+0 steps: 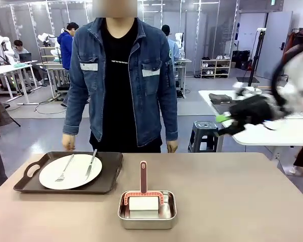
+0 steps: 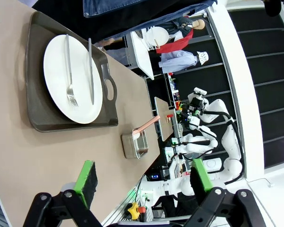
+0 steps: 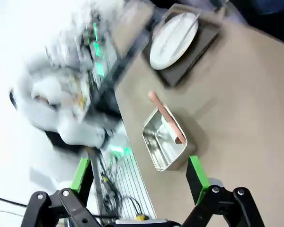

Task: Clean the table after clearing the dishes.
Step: When the right (or left) Handle tray is removed, use the right hand (or left hand) to clean the right (or left) side of the table with the Lint Roller.

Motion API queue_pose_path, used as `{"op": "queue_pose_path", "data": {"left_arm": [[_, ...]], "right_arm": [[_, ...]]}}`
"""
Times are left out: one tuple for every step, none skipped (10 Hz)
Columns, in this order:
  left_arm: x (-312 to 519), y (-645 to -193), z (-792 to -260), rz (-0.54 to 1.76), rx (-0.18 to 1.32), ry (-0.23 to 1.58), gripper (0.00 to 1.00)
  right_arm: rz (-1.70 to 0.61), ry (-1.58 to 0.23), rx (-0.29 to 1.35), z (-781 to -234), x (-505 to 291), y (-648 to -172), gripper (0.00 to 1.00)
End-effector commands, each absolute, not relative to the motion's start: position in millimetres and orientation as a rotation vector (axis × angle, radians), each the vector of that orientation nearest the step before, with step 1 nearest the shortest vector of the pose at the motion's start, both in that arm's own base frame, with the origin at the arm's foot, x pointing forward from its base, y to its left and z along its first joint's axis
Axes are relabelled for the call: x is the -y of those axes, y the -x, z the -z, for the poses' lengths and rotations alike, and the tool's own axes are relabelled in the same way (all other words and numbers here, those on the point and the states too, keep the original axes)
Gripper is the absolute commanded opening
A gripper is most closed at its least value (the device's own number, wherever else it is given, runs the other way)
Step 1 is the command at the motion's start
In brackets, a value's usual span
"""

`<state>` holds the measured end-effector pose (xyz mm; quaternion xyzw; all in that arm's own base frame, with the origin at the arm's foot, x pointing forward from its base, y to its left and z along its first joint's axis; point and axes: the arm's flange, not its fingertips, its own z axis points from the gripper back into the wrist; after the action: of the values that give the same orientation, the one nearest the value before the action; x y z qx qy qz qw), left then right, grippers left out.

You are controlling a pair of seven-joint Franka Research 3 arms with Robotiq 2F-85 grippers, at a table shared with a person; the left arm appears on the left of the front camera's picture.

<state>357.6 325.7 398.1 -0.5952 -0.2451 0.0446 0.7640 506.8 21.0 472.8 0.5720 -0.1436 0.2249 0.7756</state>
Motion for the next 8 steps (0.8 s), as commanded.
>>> {"op": "queue_pose_path", "data": {"left_arm": [[-327,-354,-400,-0.097,0.536,1.298,1.0],[-327,-354,-400,-0.097,0.536,1.298,1.0],[-327,-354,-400,-0.097,0.536,1.298,1.0],[-327,-354,-400,-0.097,0.536,1.298,1.0],[-327,-354,-400,-0.097,0.536,1.298,1.0],[-327,-354,-400,-0.097,0.536,1.298,1.0],[-327,-354,-400,-0.097,0.536,1.298,1.0],[-327,-354,-400,-0.097,0.536,1.298,1.0]], "right_arm": [[-0.078,-1.411,0.56,-470,43,-464,1.0],[0.002,-1.442,0.583,-468,81,-443,1.0],[0.069,-1.43,0.628,-465,115,-422,1.0],[0.156,-1.384,0.665,-457,152,-394,1.0],[0.248,-1.377,0.691,-445,179,-367,1.0],[0.299,-1.362,0.703,-432,199,-341,1.0],[0.313,-1.371,0.733,-424,210,-320,1.0],[0.318,-1.374,0.734,-415,217,-306,1.0]]}}
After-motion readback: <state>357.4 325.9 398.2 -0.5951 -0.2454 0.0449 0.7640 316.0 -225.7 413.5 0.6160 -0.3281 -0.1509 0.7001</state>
